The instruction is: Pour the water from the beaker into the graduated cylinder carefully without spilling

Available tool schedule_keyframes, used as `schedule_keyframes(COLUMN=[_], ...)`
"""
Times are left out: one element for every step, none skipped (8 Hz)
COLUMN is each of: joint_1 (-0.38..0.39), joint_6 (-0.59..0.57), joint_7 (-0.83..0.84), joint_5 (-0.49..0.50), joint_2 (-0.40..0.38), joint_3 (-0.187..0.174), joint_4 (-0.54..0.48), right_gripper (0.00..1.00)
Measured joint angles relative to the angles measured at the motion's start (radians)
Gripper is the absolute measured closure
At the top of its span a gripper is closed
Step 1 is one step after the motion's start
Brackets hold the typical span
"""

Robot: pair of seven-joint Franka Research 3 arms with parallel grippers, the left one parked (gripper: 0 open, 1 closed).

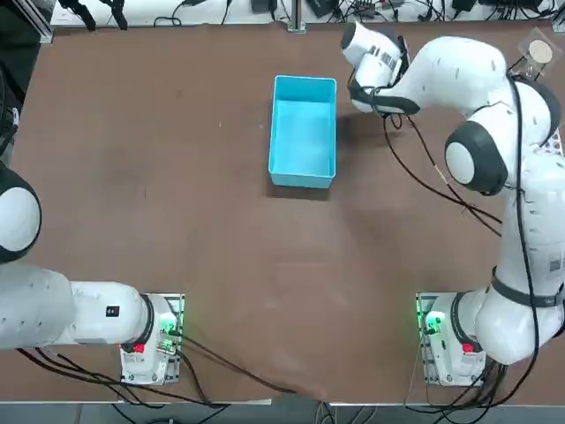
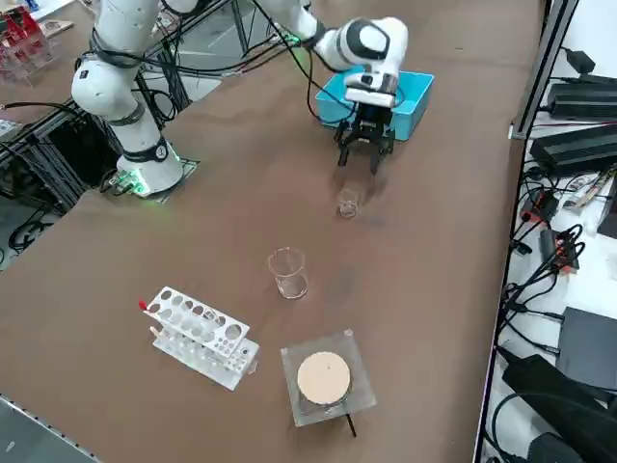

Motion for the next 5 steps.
schedule_keyframes(joint_1=[-0.006, -0.021, -0.046, -0.080, -0.115], joint_6=[-0.004, -0.007, -0.009, -0.009, -0.009], joint_7=[-0.090, -0.190, -0.306, -0.440, -0.572], joint_5=[0.055, 0.118, 0.194, 0.273, 0.341], joint_2=[-0.045, -0.090, -0.133, -0.174, -0.210], joint_3=[-0.005, -0.009, -0.012, -0.014, -0.015], joint_4=[0.002, 0.003, 0.005, 0.006, 0.007], right_gripper=[0.00, 0.00, 0.00, 0.00, 0.00])
